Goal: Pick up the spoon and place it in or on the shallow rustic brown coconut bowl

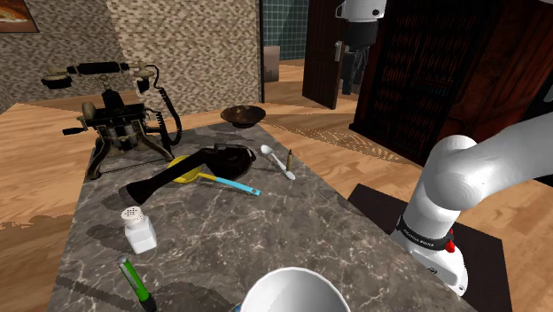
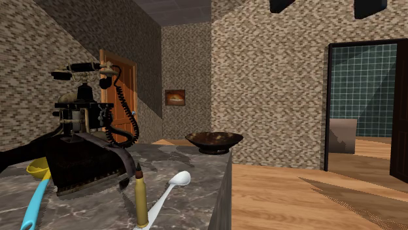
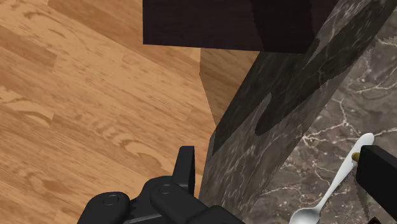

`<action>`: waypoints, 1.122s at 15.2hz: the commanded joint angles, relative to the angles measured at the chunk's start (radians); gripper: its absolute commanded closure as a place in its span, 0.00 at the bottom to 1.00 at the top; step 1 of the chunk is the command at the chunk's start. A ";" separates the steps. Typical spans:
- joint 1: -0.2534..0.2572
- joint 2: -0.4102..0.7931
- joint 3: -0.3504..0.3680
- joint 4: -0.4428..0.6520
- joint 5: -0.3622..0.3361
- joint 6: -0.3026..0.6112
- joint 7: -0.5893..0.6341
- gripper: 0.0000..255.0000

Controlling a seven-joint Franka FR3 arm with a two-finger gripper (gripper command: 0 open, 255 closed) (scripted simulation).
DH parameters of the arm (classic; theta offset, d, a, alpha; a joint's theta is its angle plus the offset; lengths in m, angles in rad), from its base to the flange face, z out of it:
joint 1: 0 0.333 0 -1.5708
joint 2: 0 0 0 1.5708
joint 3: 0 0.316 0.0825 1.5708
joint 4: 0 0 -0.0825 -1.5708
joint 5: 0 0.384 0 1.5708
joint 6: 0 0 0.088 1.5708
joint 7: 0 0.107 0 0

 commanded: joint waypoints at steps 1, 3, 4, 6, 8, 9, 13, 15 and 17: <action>0.000 0.000 0.000 0.000 0.000 0.000 0.000 0.00; -0.005 0.002 0.045 -0.045 0.023 0.056 0.078 0.00; -0.007 0.006 0.068 -0.066 0.034 0.085 0.116 0.00; -0.012 0.022 0.115 -0.100 0.054 0.143 0.193 0.00; -0.017 0.046 0.162 -0.128 0.072 0.203 0.270 0.00; -0.020 0.061 0.186 -0.139 0.080 0.233 0.309 0.00; -0.039 0.145 0.283 -0.163 0.099 0.355 0.465 0.00; -0.054 0.199 0.332 -0.163 0.100 0.415 0.546 0.00; -0.072 0.260 0.382 -0.156 0.093 0.473 0.629 0.00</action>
